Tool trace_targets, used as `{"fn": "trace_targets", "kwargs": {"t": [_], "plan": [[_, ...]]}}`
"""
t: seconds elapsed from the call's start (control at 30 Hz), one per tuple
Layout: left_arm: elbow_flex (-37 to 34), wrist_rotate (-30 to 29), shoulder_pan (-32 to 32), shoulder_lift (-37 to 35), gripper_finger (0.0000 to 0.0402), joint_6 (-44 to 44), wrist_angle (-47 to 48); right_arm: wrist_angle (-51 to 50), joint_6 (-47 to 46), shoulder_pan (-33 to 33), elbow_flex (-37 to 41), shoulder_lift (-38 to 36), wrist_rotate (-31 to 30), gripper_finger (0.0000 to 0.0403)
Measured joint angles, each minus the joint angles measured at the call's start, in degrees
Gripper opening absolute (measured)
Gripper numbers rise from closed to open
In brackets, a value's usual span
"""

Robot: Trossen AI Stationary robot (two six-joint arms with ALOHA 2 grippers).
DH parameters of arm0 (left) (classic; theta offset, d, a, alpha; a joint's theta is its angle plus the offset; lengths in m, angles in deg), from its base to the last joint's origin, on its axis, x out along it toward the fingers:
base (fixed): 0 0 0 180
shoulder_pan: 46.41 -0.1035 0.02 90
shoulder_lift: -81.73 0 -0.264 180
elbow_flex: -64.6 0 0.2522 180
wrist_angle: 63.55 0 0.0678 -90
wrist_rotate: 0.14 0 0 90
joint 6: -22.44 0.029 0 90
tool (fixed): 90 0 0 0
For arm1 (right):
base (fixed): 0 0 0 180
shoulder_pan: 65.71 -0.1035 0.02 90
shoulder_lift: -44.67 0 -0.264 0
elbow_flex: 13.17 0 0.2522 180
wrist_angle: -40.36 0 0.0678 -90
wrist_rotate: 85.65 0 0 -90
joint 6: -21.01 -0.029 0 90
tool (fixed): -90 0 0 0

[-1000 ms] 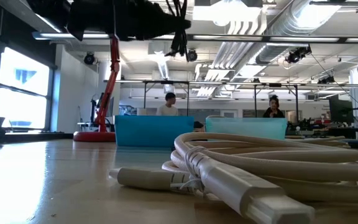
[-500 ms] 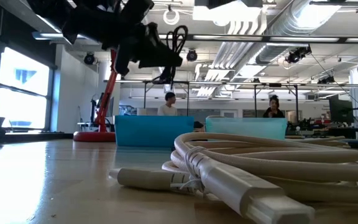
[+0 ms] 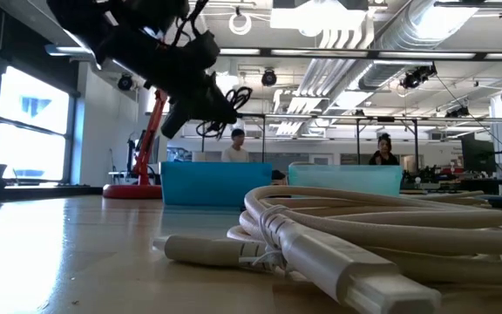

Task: Pick & Place USB Port
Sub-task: Put the black charger cable into the blue bin

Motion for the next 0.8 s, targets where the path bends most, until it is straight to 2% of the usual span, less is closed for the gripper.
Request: {"fn": "trace_targets", "kwargs": {"t": [0.1, 0.2, 0.3, 0.43, 0.67, 0.73, 0.8], "plan": [[1.31, 10.71, -4.88, 0.00, 0.0038, 0.68, 2.53, 0.02, -0.30, 1.17, 0.00, -0.91, 3.90, 0.0156], [4.59, 17.92, -10.41, 0.00, 0.0038, -2.09, 6.97, -0.58, -1.56, 2.52, 0.00, -1.00, 7.02, 0.0152], [7.36, 19.54, -14.65, 0.00, 0.0038, -4.34, 14.24, -1.23, -1.80, 3.73, 0.00, -0.66, 11.05, 0.0148], [8.41, 20.91, -17.55, -0.02, 0.0038, -4.87, 17.87, -1.25, -1.82, 4.67, 0.00, -0.58, 15.54, 0.0141], [8.41, 32.24, -18.49, 0.00, 0.0038, -6.57, 18.98, -1.25, -2.29, 4.97, 0.00, -0.58, 16.34, 0.0137], [8.41, 33.65, -18.40, 0.00, 0.0053, -6.83, 18.57, -1.38, -3.07, 4.97, 0.00, -0.58, 16.42, 0.0137], [8.41, 31.86, -18.31, 0.00, 0.0085, -7.61, 18.48, -1.80, -3.49, 4.95, 0.00, -0.58, 16.55, 0.0137]]}}
